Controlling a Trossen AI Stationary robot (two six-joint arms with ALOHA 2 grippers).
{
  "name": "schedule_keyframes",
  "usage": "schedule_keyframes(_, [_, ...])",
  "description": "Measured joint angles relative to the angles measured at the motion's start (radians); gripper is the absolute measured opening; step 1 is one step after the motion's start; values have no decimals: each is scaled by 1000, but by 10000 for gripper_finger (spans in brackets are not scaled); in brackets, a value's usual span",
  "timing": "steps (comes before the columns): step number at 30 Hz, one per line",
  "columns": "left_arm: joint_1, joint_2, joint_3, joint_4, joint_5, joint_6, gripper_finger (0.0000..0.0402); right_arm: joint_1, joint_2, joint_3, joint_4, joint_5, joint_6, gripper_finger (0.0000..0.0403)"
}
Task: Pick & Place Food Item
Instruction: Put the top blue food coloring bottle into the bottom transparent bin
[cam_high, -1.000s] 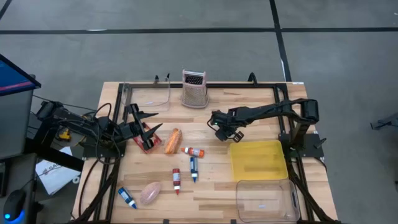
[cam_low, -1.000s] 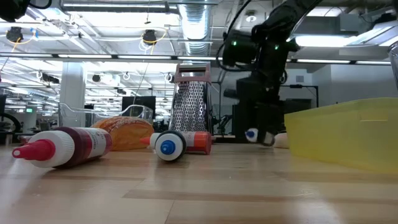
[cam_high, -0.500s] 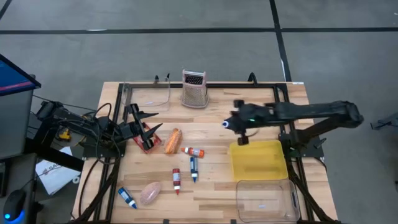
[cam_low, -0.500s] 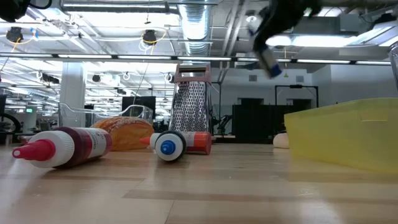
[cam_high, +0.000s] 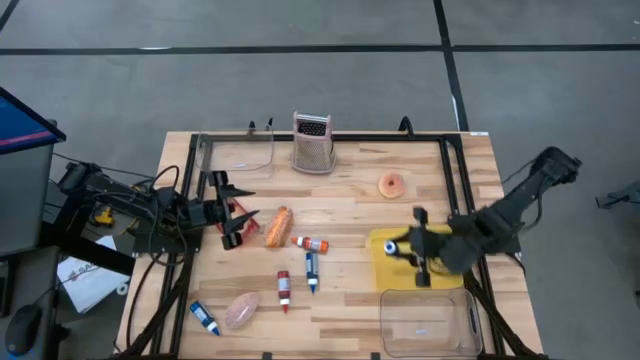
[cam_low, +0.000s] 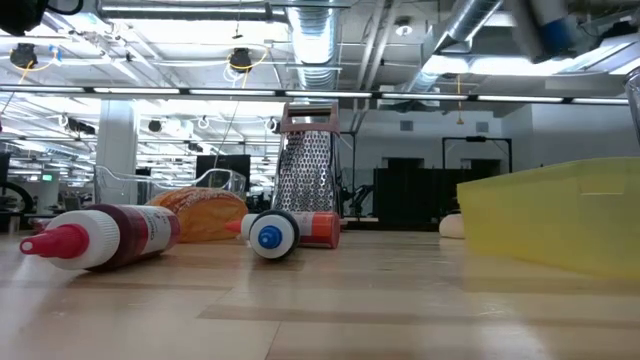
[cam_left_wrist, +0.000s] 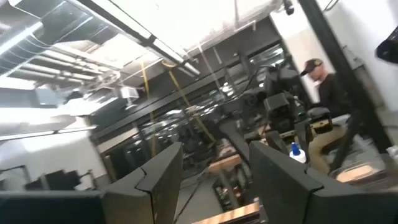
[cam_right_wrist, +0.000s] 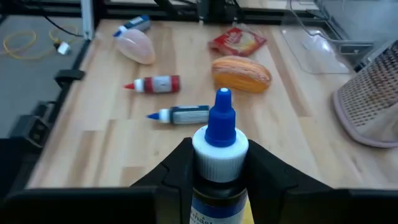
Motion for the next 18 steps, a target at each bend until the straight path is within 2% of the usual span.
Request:
schedule_keyframes(5, [0, 0, 0, 0, 76, -76, 182, 235, 79, -1, 1, 218, 225, 97])
schedule_keyframes(9, [0, 0, 0, 0, 156, -139, 182, 380, 169, -1, 0, 380, 396, 97])
schedule_keyframes(14, [-1, 3, 0, 0, 250, -223, 182, 482, 308, -1, 14, 491, 582, 97])
schedule_keyframes(18, [-17, 24, 0, 2, 273, -245, 182, 507, 429, -1, 92, 534, 642, 97])
